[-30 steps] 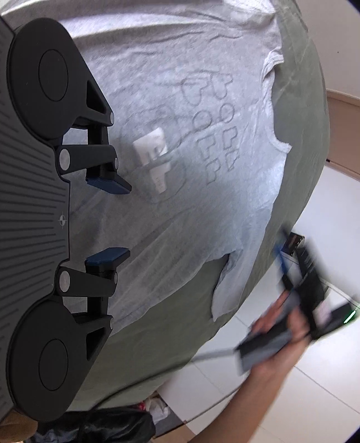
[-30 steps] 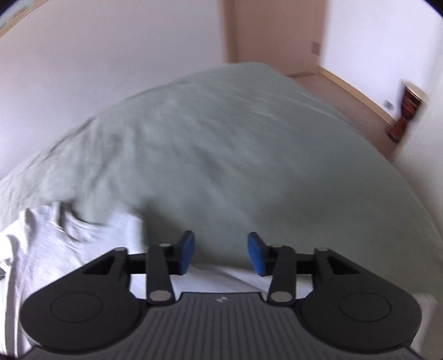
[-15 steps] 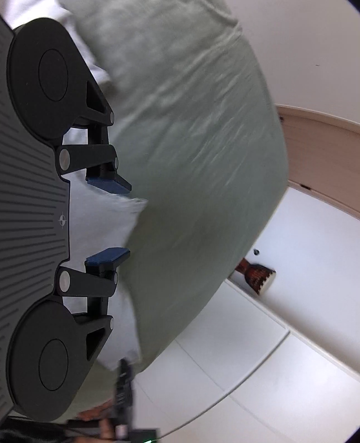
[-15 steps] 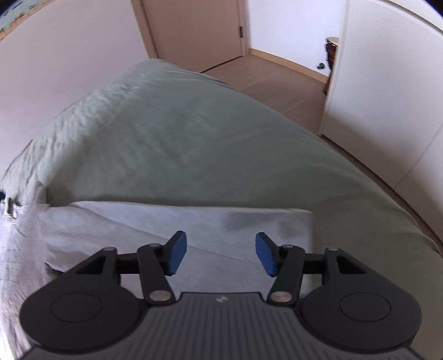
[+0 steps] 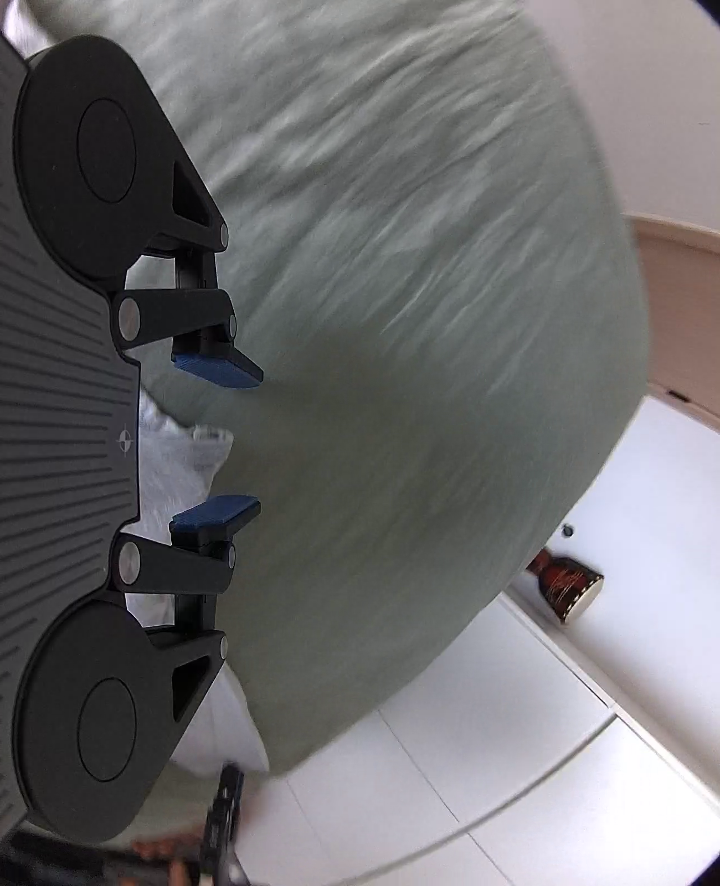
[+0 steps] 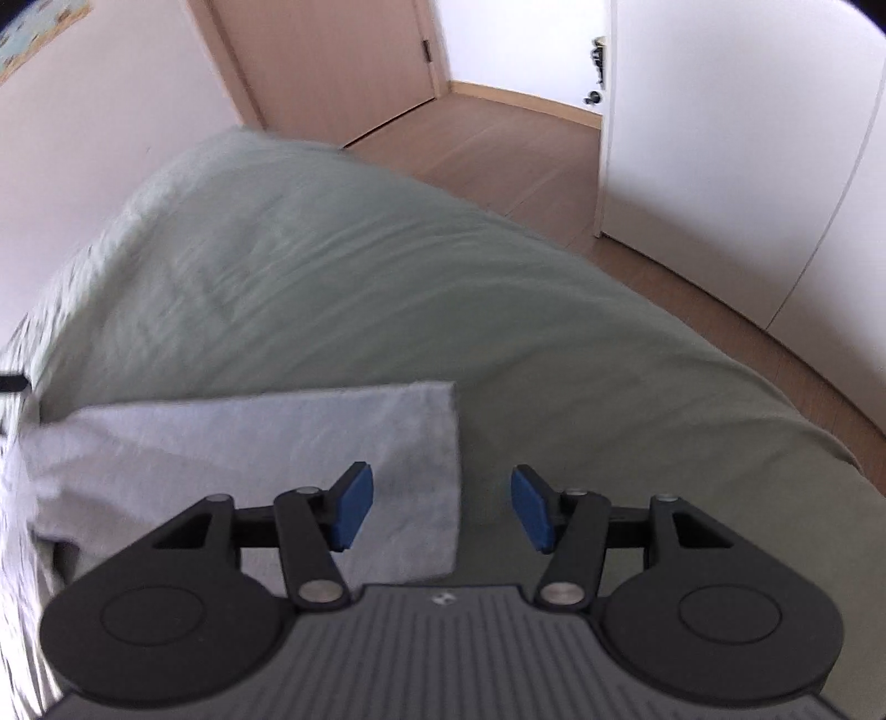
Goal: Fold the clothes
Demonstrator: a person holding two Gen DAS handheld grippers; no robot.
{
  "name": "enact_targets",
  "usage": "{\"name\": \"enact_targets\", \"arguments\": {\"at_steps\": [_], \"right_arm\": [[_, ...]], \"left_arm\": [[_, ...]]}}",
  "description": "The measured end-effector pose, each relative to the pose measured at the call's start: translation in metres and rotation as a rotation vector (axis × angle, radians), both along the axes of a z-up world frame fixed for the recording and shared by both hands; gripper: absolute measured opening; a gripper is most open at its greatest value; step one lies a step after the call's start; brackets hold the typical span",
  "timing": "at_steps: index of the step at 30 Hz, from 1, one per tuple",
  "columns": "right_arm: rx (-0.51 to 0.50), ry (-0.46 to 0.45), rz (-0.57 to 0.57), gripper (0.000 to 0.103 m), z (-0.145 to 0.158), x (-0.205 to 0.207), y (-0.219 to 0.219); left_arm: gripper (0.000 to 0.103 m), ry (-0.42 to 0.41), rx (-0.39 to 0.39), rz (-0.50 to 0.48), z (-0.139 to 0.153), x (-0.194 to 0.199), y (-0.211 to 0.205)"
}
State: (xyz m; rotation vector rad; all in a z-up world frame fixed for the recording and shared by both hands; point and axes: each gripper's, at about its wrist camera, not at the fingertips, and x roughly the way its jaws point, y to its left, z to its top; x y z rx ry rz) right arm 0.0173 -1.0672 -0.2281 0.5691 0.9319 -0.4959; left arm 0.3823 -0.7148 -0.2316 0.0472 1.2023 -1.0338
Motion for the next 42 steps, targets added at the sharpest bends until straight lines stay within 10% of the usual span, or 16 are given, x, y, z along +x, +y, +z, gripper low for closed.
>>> {"name": "enact_targets", "arguments": {"at_steps": [7, 11, 18, 25, 31, 36, 42], "right_arm": [[0.019, -0.030, 0.027, 0.057, -0.008, 0.010, -0.008], [0.037, -0.057, 0.065, 0.014, -0.007, 0.007, -0.005], [0.002, -0.116, 0.072, 0.007, 0.014, -0.007, 0.008], [-0.056, -0.230, -0.009, 0.007, 0.042, -0.034, 0.003], [-0.051, -0.032, -0.050, 0.027, 0.005, -0.020, 0.002], [-0.027, -0.096, -0.104, 0.053, 0.011, -0.032, -0.008], [-0.026, -0.081, -0.072, 0.056, 0.014, -0.034, -0.012]], "left_arm": [[0.045, 0.063, -0.043, -0.060, -0.010, -0.007, -0.006], [0.023, 0.002, -0.024, -0.115, -0.011, -0.018, -0.008], [0.008, -0.070, -0.127, -0.090, 0.006, -0.018, 0.012], [0.005, -0.130, -0.219, 0.005, 0.005, -0.016, 0.033], [0.009, -0.110, -0.163, 0.088, -0.010, -0.018, 0.028], [0.040, -0.040, -0.195, -0.112, 0.007, -0.022, 0.015], [0.041, -0.195, -0.085, -0.321, 0.019, -0.023, 0.000]]}}
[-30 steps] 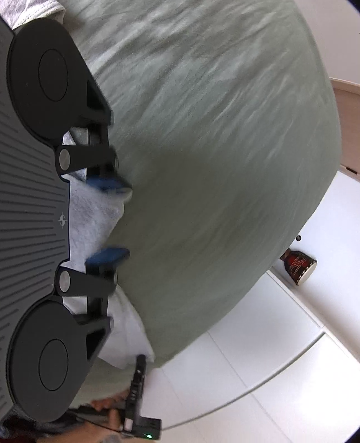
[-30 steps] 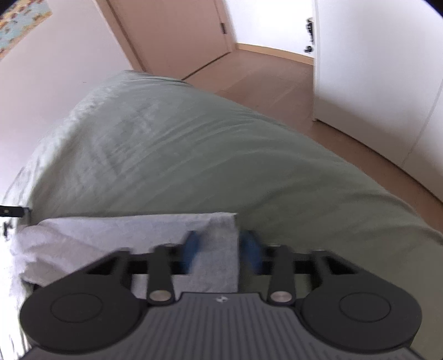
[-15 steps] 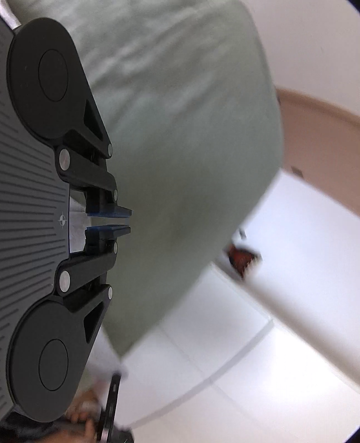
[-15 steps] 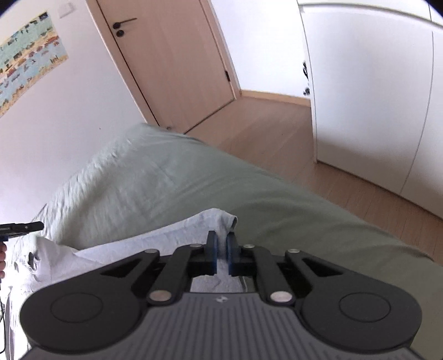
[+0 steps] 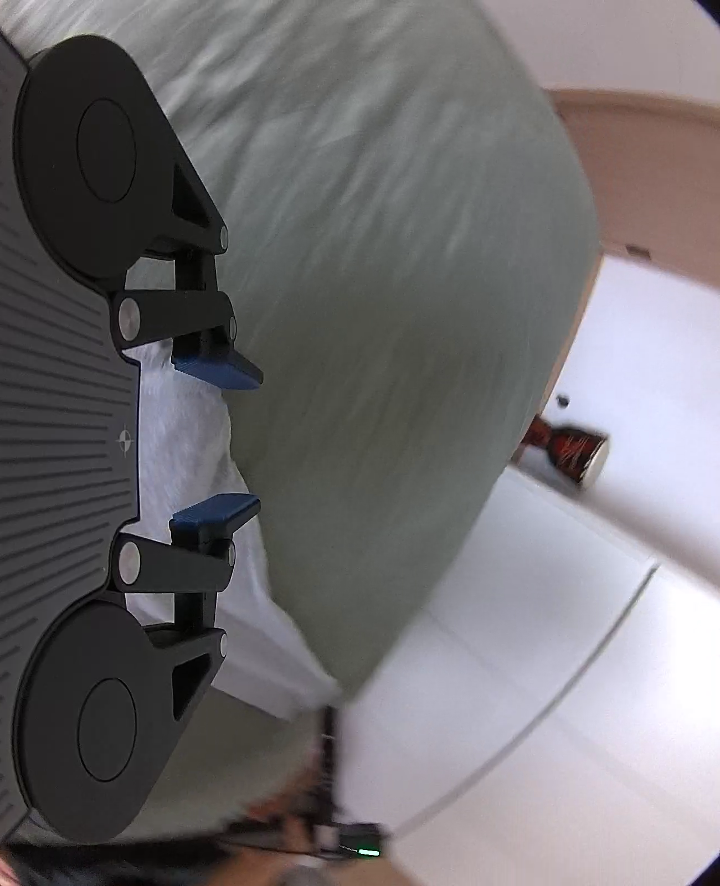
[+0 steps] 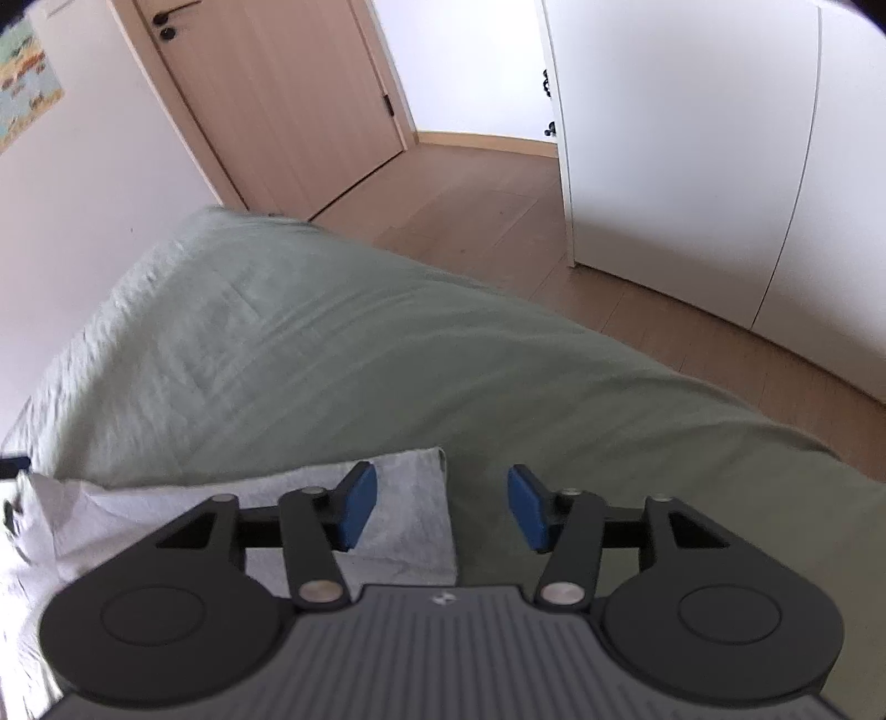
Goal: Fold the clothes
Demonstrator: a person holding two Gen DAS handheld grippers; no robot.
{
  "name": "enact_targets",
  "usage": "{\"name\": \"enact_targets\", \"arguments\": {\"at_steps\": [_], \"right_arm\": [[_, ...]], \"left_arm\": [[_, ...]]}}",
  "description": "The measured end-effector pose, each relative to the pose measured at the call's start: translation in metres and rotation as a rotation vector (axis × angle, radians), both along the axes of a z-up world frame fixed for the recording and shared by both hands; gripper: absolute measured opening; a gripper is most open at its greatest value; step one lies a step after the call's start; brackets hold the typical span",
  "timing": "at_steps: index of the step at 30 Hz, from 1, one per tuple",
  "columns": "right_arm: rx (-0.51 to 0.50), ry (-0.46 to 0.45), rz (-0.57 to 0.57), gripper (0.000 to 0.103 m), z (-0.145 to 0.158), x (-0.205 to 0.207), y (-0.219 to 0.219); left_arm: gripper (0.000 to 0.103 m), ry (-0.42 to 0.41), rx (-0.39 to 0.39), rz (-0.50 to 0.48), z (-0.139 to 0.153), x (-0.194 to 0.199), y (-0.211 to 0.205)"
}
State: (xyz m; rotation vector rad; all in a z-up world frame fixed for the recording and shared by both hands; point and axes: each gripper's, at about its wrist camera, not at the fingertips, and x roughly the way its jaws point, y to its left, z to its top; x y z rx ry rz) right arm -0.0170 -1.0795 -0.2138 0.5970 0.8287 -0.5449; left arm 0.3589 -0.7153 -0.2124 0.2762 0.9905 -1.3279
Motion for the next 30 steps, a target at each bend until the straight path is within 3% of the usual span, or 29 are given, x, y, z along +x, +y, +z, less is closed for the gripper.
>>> {"name": "enact_targets", "arguments": {"at_steps": [4, 9, 11, 14, 16, 25, 30], "right_arm": [[0.010, 0.008, 0.025, 0.056, -0.009, 0.003, 0.001], [0.019, -0.023, 0.037, 0.063, -0.017, 0.008, 0.003], [0.006, -0.013, 0.060, 0.061, -0.019, 0.011, 0.006], [-0.004, 0.007, 0.100, 0.015, -0.021, 0.017, 0.011], [0.011, 0.006, 0.119, 0.009, -0.020, 0.020, 0.013], [-0.045, -0.038, 0.063, 0.007, -0.007, 0.029, 0.016], [-0.039, 0.005, 0.015, 0.010, -0.020, 0.034, 0.017]], "left_arm": [[0.041, -0.115, 0.086, -0.130, 0.001, -0.005, -0.006], [0.039, -0.182, 0.114, -0.168, -0.008, -0.019, -0.010], [0.027, -0.202, 0.119, -0.192, -0.011, -0.027, -0.009], [0.012, -0.227, 0.123, -0.209, -0.014, -0.032, -0.005], [0.010, -0.239, 0.116, -0.194, -0.011, -0.032, -0.002], [0.011, -0.368, 0.136, -0.131, -0.012, -0.035, -0.009], [0.023, -0.408, 0.138, -0.113, -0.013, -0.042, -0.013]]}}
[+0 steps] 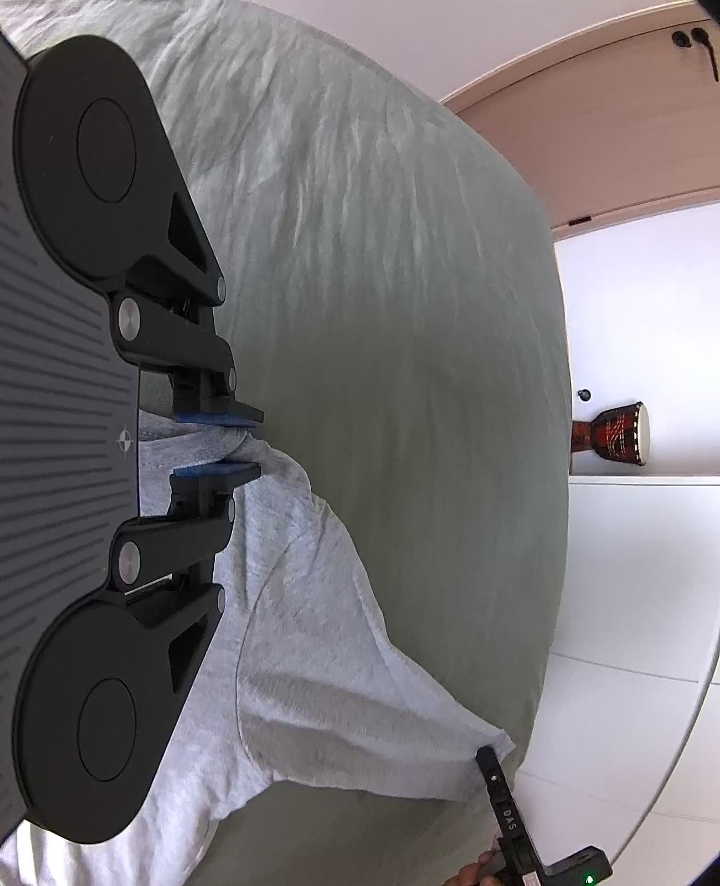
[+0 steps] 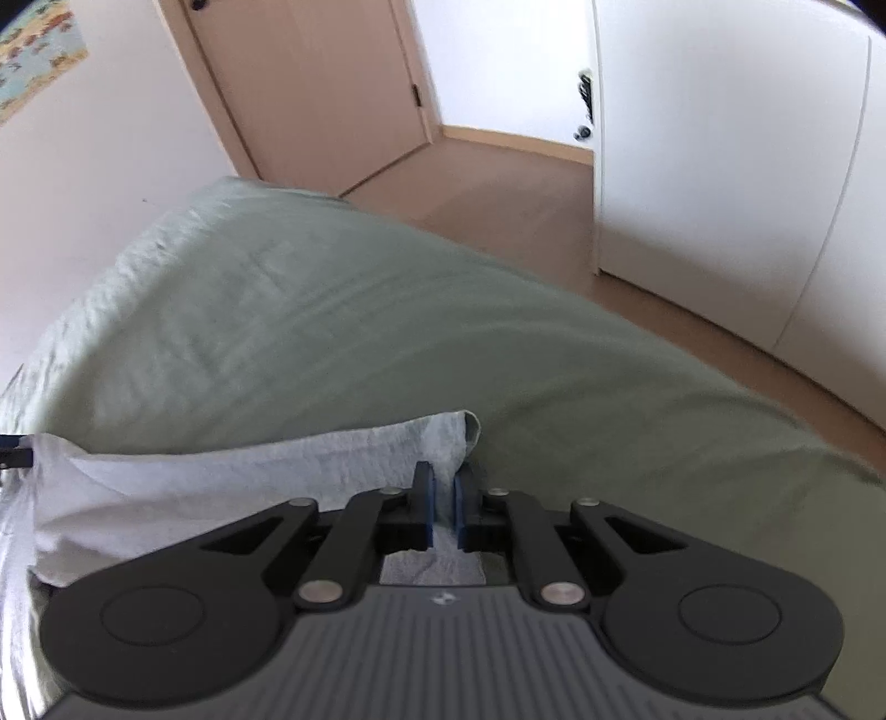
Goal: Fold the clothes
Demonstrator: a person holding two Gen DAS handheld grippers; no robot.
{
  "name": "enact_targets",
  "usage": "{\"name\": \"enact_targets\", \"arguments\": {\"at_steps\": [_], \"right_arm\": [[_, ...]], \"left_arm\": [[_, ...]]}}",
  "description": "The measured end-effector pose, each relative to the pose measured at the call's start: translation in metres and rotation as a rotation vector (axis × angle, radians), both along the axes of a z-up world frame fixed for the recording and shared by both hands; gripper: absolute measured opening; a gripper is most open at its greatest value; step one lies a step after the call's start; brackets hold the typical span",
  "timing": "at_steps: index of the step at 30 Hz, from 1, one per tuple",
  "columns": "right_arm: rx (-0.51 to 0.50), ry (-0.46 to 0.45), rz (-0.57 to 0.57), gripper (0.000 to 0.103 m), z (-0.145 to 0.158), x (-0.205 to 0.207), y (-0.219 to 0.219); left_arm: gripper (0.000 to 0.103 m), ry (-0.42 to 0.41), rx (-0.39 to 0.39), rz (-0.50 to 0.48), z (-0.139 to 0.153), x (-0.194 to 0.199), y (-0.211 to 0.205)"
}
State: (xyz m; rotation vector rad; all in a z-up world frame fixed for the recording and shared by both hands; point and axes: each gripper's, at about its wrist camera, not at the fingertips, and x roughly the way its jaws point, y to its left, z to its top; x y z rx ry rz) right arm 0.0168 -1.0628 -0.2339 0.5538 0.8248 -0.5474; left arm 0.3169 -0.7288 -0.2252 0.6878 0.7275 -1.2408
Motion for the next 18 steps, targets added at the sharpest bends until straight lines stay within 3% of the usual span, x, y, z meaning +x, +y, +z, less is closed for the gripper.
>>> {"name": "enact_targets", "arguments": {"at_steps": [2, 3, 5, 9, 12, 18], "right_arm": [[0.009, -0.005, -0.028, 0.022, 0.001, -0.003, -0.002], [-0.005, 0.001, -0.053, 0.037, 0.006, -0.005, -0.002], [-0.039, 0.003, -0.079, 0.048, 0.013, -0.011, -0.002], [-0.020, -0.071, -0.100, 0.048, 0.033, -0.034, 0.002], [-0.011, -0.090, -0.033, 0.048, 0.043, -0.039, 0.025], [0.030, -0.119, 0.199, 0.048, 0.049, -0.012, 0.084]], "left_arm": [[0.028, -0.008, 0.000, 0.004, 0.006, 0.000, 0.003], [0.031, -0.012, -0.012, 0.007, 0.011, 0.001, 0.006], [0.035, 0.012, -0.041, 0.027, 0.021, 0.006, 0.015], [0.041, 0.101, -0.094, 0.107, 0.045, 0.026, 0.047], [0.041, 0.185, -0.099, 0.153, 0.060, 0.041, 0.089], [0.041, 0.208, 0.002, 0.220, 0.056, 0.055, 0.153]]}}
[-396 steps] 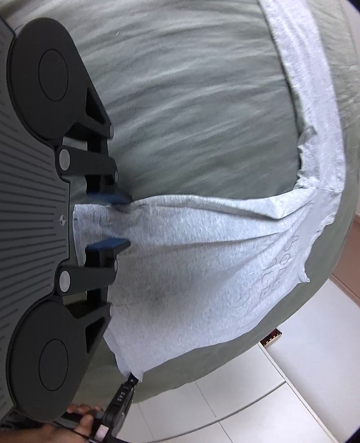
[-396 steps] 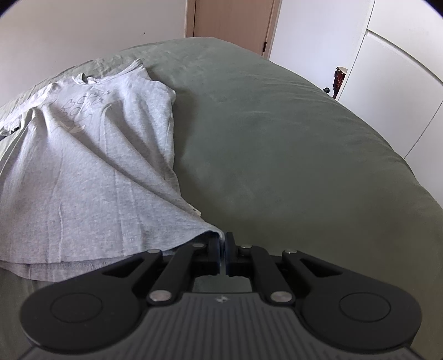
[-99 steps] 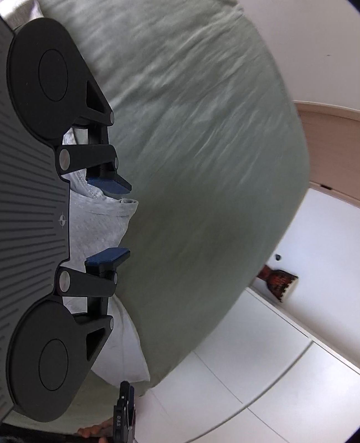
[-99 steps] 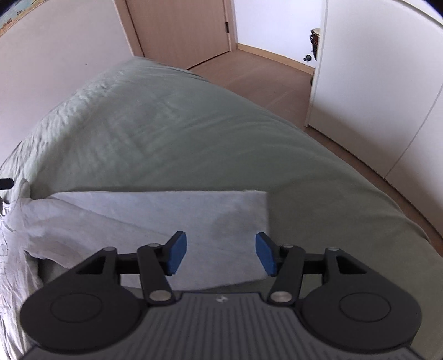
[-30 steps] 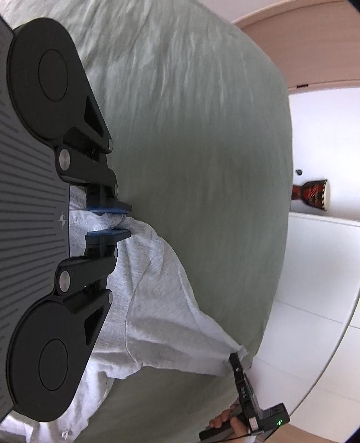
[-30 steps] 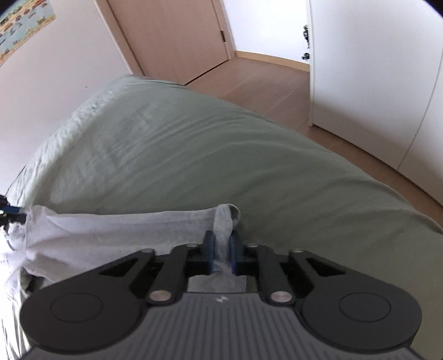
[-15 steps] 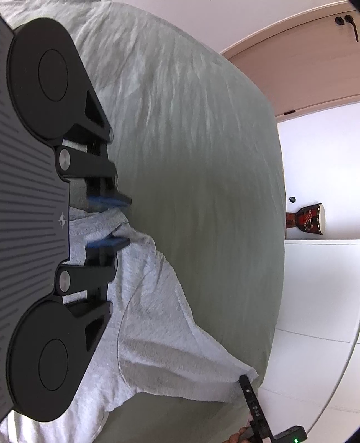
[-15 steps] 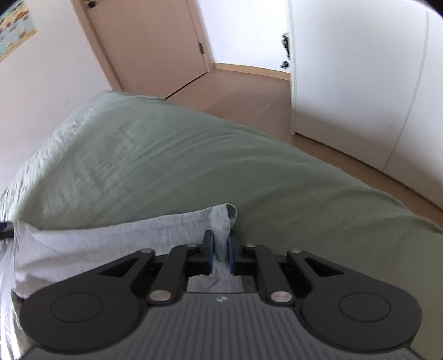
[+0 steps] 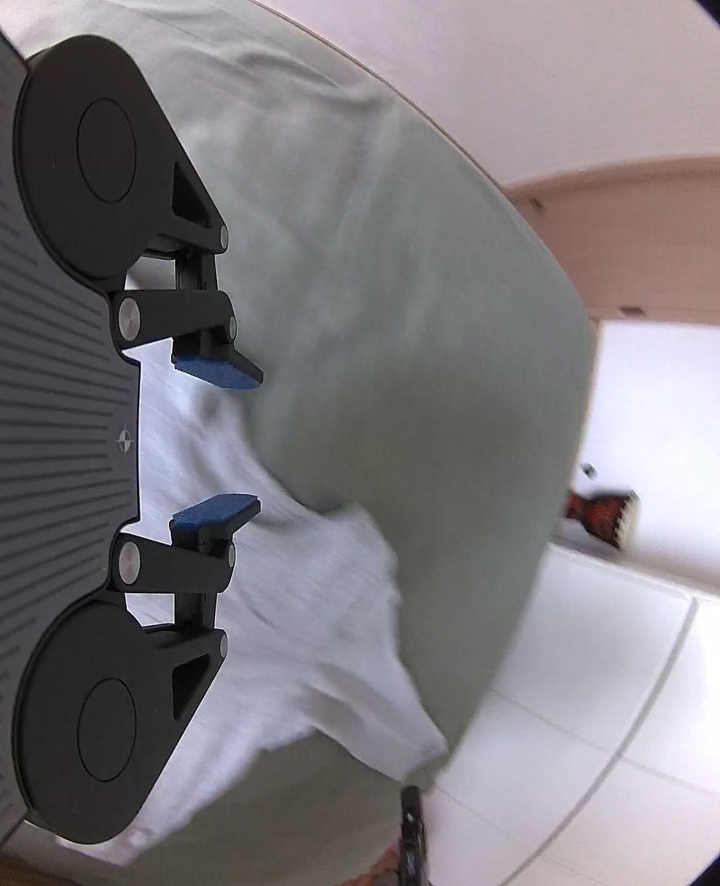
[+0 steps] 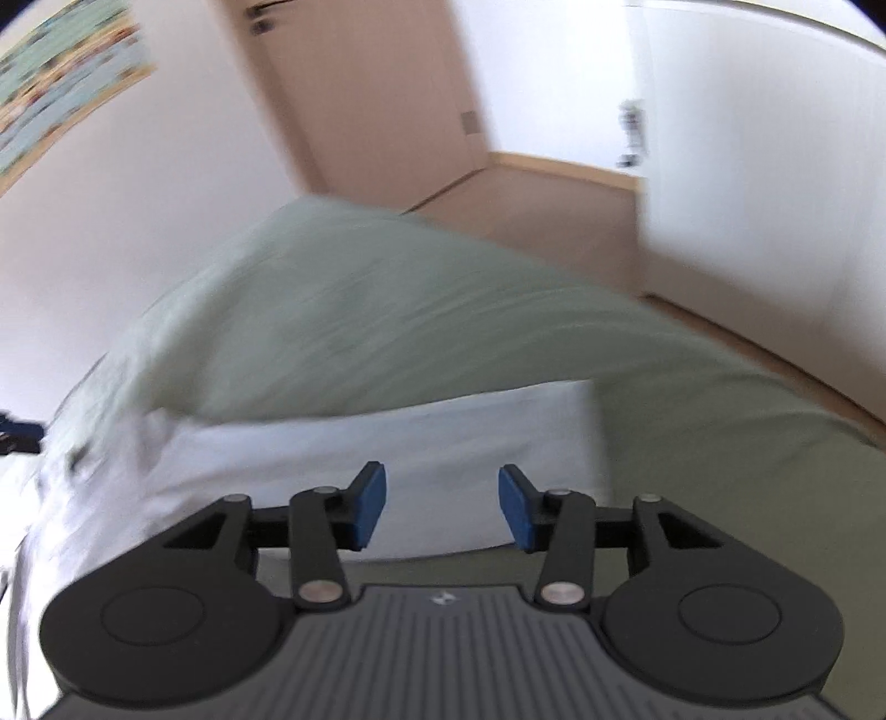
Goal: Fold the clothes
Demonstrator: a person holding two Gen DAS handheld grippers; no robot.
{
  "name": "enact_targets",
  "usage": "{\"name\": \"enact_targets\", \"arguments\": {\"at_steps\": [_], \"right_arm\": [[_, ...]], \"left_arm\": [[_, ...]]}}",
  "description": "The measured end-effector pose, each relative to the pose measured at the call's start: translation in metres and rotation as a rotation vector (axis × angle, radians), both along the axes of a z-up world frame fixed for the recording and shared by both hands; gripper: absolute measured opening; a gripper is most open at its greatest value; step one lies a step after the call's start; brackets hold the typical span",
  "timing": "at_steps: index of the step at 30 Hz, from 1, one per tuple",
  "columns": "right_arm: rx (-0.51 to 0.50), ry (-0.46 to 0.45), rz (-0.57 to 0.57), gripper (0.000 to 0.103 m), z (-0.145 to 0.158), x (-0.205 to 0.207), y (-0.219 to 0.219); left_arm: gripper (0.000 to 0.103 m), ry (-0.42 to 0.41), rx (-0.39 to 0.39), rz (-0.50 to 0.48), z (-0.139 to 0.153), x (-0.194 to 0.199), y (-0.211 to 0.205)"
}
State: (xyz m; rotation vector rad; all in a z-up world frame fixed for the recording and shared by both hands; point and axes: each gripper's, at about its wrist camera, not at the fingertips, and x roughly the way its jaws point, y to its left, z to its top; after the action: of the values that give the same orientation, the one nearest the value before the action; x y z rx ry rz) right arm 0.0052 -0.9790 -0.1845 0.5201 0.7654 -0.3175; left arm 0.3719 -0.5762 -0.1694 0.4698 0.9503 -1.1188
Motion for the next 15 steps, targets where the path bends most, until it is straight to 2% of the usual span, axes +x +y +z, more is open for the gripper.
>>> {"name": "enact_targets", "arguments": {"at_steps": [4, 8, 15], "right_arm": [[0.017, -0.022, 0.185, 0.048, 0.006, 0.050, 0.038], [-0.043, 0.004, 0.343, 0.048, 0.016, 0.119, 0.082], [-0.127, 0.039, 0.488, 0.048, 0.014, 0.224, 0.137]], "left_arm": [[0.041, 0.002, 0.045, 0.003, -0.008, 0.007, 0.022], [0.041, -0.031, 0.060, 0.018, -0.015, 0.021, 0.031], [0.041, 0.002, 0.043, 0.025, -0.038, 0.043, 0.030]]}}
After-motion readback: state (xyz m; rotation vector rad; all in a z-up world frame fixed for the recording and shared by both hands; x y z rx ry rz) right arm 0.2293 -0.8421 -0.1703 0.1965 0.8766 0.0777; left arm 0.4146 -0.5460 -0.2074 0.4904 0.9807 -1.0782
